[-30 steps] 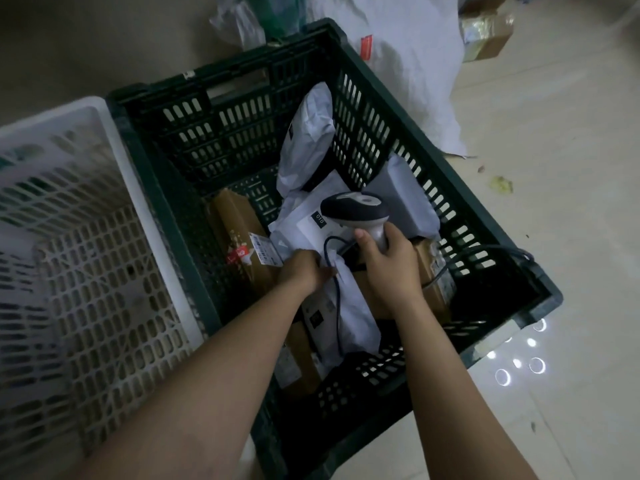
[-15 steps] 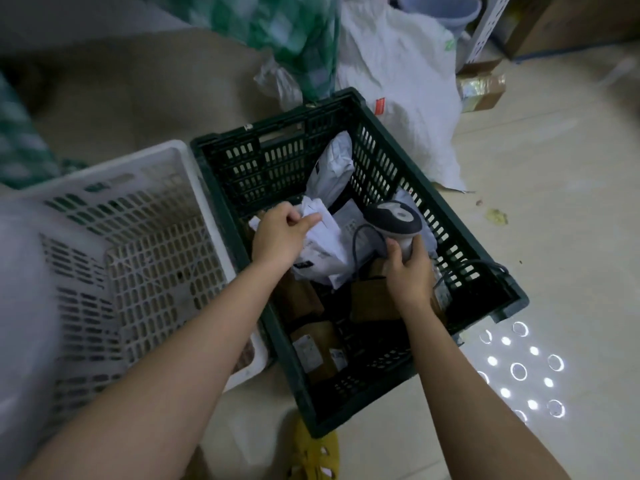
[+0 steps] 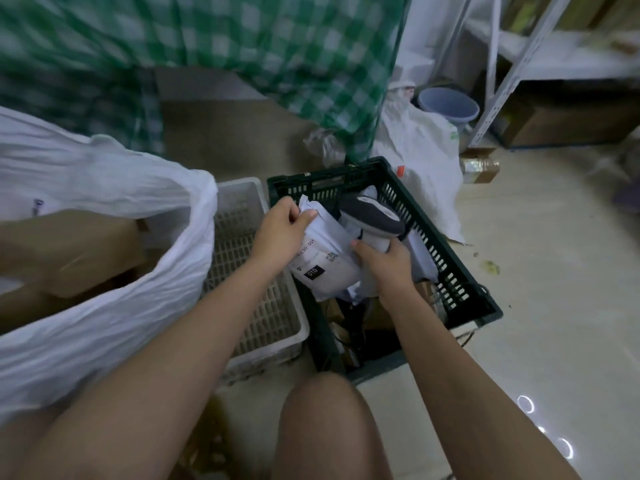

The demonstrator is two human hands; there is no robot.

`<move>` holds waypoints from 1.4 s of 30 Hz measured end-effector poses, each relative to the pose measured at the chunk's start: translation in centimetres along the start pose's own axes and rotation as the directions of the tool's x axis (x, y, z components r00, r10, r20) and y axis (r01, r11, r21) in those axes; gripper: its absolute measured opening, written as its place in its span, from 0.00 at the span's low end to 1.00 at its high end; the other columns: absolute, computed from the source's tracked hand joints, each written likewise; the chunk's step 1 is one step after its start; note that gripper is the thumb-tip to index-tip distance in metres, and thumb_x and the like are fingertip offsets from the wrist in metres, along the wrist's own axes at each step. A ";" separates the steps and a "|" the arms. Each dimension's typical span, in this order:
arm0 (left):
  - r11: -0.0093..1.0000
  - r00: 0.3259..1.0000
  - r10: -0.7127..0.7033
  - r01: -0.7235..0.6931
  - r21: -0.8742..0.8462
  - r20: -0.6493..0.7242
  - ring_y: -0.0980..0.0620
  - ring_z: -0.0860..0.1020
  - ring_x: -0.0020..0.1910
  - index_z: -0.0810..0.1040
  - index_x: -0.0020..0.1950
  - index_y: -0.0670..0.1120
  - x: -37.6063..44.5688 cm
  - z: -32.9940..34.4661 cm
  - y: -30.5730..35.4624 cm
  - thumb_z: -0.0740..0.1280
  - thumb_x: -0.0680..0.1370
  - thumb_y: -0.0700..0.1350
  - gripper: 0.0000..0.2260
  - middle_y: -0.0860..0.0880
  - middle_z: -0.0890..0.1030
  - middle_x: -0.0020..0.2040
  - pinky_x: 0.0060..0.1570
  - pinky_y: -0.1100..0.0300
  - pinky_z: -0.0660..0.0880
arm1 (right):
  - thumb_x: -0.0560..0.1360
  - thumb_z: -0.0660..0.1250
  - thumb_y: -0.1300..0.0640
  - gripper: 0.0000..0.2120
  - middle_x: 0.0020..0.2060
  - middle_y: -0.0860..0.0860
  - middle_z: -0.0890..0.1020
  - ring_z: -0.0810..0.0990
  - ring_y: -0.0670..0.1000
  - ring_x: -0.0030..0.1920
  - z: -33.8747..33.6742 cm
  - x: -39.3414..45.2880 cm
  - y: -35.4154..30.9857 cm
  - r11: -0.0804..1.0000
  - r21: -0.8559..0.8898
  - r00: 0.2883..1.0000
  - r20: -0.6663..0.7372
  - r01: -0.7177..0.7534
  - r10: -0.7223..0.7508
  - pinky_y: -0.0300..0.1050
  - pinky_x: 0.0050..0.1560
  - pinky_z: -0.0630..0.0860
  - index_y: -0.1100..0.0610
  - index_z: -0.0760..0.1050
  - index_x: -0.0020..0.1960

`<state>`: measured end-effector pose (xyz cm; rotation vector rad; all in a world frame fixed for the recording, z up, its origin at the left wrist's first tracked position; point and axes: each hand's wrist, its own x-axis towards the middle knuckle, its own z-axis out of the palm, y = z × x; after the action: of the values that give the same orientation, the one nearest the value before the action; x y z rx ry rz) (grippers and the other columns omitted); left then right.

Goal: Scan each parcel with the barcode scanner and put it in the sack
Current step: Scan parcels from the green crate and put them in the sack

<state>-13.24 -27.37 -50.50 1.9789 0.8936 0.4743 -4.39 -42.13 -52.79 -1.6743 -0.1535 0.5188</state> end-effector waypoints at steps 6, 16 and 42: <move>0.997 0.996 -0.020 0.027 0.077 -0.089 0.51 0.69 0.32 0.62 0.37 0.48 -2.8 -4.6 0.1 0.61 0.81 0.53 0.16 0.49 0.71 0.33 0.33 0.57 0.64 | 0.67 0.78 0.62 0.13 0.41 0.46 0.82 0.82 0.43 0.40 2.7 -3.7 -2.6 0.993 -0.075 0.980 0.183 0.087 -0.072 0.38 0.36 0.79 0.54 0.77 0.47; 0.990 0.995 0.035 -0.021 0.136 -0.097 0.52 0.71 0.33 0.66 0.40 0.47 -5.2 -8.1 0.8 0.56 0.82 0.55 0.16 0.51 0.72 0.33 0.33 0.57 0.65 | 0.71 0.73 0.63 0.14 0.42 0.46 0.80 0.80 0.49 0.44 4.5 -7.0 -3.8 0.970 -0.144 0.971 0.167 0.197 -0.172 0.43 0.42 0.77 0.54 0.74 0.53; 0.882 0.922 -0.214 0.324 -0.341 0.322 0.50 0.77 0.56 0.68 0.70 0.49 -6.1 -4.4 -4.4 0.71 0.76 0.51 0.25 0.52 0.76 0.60 0.54 0.53 0.76 | 0.77 0.68 0.55 0.11 0.42 0.52 0.81 0.81 0.51 0.41 0.1 -5.0 -2.2 0.990 0.140 0.999 0.030 -0.032 0.028 0.52 0.51 0.79 0.55 0.72 0.58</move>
<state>-21.88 -27.89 -51.81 1.4805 0.8111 0.1854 -8.44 -43.60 -49.42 -1.5346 -0.1098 0.5634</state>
